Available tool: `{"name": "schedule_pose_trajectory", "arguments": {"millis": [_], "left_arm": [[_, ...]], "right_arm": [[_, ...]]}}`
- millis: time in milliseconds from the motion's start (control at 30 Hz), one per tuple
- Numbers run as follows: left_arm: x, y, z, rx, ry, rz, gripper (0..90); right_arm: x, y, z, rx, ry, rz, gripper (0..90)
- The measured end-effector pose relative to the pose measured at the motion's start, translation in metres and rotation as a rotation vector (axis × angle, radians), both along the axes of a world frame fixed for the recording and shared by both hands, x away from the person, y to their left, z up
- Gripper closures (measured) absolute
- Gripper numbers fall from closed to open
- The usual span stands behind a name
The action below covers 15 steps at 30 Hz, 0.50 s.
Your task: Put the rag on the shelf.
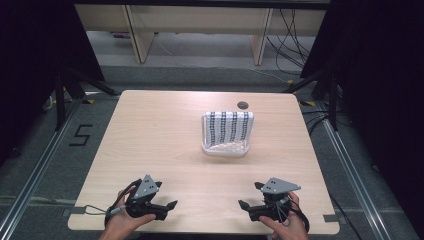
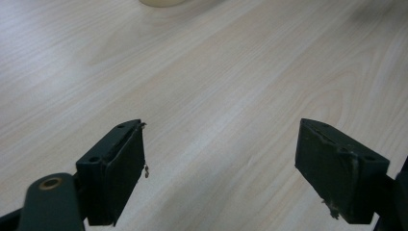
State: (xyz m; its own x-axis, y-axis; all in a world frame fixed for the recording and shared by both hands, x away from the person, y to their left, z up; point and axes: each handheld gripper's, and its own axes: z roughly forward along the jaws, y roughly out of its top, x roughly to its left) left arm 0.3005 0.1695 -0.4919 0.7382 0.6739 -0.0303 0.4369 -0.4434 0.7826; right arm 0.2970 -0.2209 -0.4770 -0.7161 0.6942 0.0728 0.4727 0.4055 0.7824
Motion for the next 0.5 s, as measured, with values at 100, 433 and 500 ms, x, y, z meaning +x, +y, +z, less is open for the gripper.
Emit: {"name": "schedule_pose_trajectory", "arguments": {"millis": [100, 433, 500], "left_arm": [[-0.002, 0.0005, -0.0046, 0.009, 0.009, -0.003, 17.2], [-0.0061, 0.0006, -0.0074, 0.007, 0.014, 0.0, 17.2], [-0.0059, 0.0004, -0.0071, 0.005, 0.016, 0.005, 17.2]], "right_arm": [[-0.0032, 0.0014, -0.0036, -0.01, 0.023, -0.02, 17.3], [-0.004, -0.0001, -0.0109, -0.038, 0.017, -0.001, 17.5], [-0.0035, -0.0001, -0.0115, -0.039, 0.023, -0.002, 17.5]]}}
